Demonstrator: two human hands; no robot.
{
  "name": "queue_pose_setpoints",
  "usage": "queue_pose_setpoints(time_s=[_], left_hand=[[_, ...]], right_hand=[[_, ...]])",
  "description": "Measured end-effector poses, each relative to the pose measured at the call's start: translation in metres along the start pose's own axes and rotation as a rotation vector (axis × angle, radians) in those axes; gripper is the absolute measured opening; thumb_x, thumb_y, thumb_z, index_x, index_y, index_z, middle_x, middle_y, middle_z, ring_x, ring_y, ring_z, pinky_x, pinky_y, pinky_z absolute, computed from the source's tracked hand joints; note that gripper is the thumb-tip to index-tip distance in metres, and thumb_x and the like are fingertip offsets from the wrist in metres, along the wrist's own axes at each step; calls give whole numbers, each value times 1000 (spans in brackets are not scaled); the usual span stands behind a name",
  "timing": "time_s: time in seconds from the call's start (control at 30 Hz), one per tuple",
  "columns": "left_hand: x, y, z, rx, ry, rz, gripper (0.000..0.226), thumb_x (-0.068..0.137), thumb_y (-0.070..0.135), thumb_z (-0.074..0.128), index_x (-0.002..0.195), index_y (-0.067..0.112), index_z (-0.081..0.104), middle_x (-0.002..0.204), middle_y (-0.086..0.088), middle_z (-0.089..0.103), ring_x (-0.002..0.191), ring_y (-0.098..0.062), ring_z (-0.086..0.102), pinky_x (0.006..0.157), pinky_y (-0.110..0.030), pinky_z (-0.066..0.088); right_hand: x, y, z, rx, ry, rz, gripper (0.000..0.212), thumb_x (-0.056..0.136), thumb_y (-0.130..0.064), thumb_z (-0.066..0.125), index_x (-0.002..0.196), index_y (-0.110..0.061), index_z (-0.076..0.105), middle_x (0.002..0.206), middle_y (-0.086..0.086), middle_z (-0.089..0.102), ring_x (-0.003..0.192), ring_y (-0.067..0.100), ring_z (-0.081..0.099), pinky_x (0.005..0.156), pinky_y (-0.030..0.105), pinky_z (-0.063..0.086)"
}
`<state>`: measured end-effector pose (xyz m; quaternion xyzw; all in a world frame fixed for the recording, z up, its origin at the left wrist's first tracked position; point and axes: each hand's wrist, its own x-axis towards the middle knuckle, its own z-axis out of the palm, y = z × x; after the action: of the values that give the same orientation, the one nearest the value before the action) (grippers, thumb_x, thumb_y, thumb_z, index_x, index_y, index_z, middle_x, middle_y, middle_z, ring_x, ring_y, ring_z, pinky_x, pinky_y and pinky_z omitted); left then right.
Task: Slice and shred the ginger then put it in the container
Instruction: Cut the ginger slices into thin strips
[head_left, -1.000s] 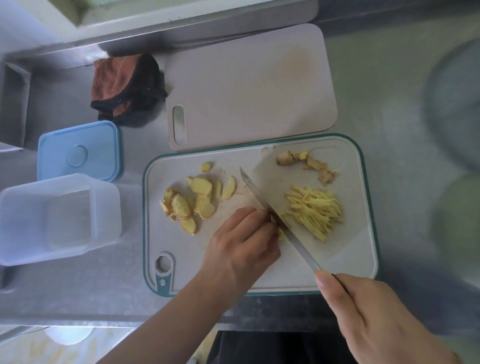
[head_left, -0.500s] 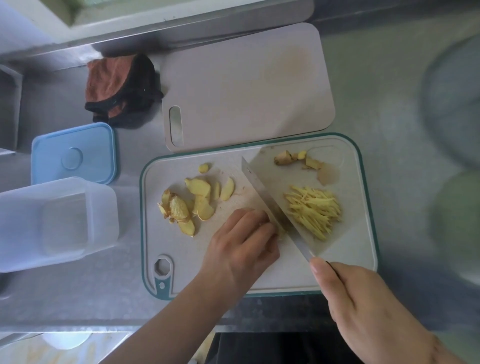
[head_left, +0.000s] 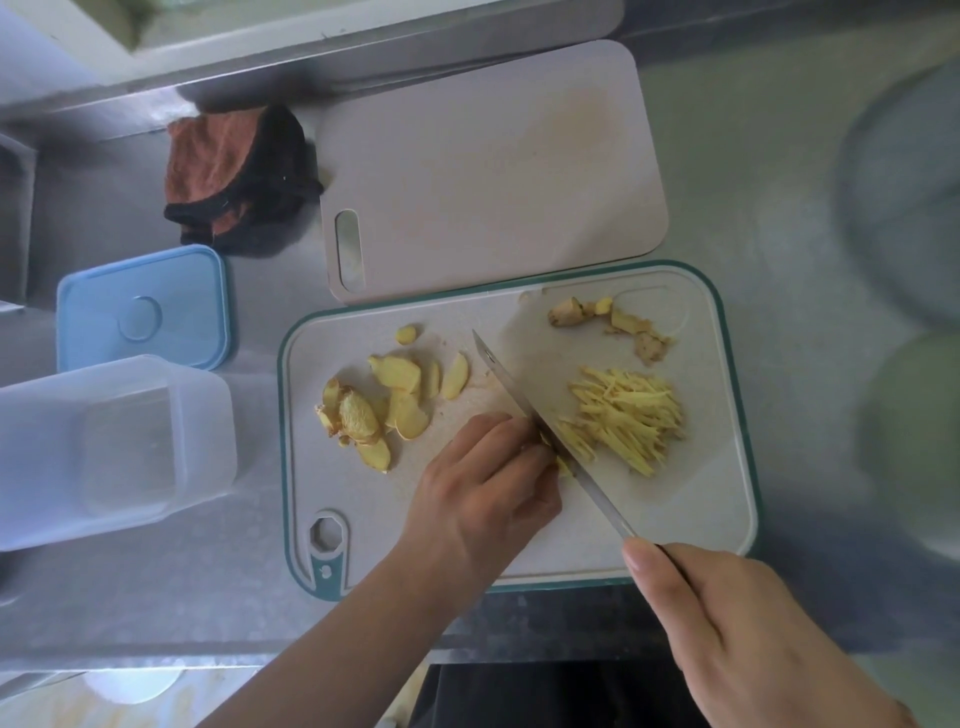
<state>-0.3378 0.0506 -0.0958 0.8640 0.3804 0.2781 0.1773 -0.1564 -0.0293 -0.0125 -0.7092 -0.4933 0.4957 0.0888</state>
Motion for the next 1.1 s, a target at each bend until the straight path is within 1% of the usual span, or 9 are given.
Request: queue_pose_setpoints(time_s=[0.13,0.3,0.47,0.6,0.77,0.83,0.9,0.97,1.1], left_hand=[[1,-1,0,-10,-4,5,3,88,3,75,87,1,77,99,-12,73,91,-27,68,87,-33,56],[0,-2,1,-8,-14,13,5,90,3,73,89,0,77,100,-13,73,92,-27,68,88,-34,55],[1,0,-1,24,-17,7,3,87,1,73,85,0,75,93,-12,70,85,-25,64,85,-30,54],[1,3,-1,25,-21,-13,4,88,4,73,87,1,75,94,-12,71,87,-24,65,82,-32,56],[-1,1,0,42,-24,-18,6,88,6,76,88,1,76,95,-12,72,88,-24,65,84,-33,57],[-1,1,1,33,-27,-18,6,88,6,75,88,1,76,96,-12,72,89,-25,66,85,-34,57],[0,1,1,18,-27,-19,5,89,5,75,88,0,76,98,-12,72,90,-26,68,84,-35,57],[1,1,1,7,-23,-17,4,88,4,75,88,0,76,99,-12,73,89,-26,68,83,-35,57],[1,2,-3,24,-20,-24,4,88,3,73,84,1,75,92,-12,70,85,-25,65,81,-32,56]], right_hand=[[1,1,3,2,10,8,75,67,-82,6,56,-15,38,57,-10,54,58,7,52,56,20,36],[10,1,8,15,9,-4,67,81,-73,8,53,-18,34,56,-15,52,56,6,49,57,20,38],[10,9,2,2,78,-23,67,75,-77,10,50,-20,34,51,-4,50,49,11,47,54,22,36],[4,6,5,-6,44,-21,74,73,-80,10,60,-13,42,55,3,51,50,12,48,51,27,35],[-3,1,2,19,55,-35,58,70,-80,8,68,-39,49,57,-11,54,59,8,52,52,20,34],[-1,0,3,10,38,-30,64,71,-80,7,65,-32,48,57,-13,53,59,7,51,54,20,35],[4,-2,5,-8,10,-20,70,80,-75,7,56,-18,39,58,-16,53,59,5,49,58,19,37],[10,-5,6,6,-2,-12,64,83,-69,8,53,-19,34,56,-18,52,57,3,49,59,19,38],[14,-1,2,14,46,-42,64,77,-76,11,50,-23,33,50,-9,50,49,9,47,53,21,36]])
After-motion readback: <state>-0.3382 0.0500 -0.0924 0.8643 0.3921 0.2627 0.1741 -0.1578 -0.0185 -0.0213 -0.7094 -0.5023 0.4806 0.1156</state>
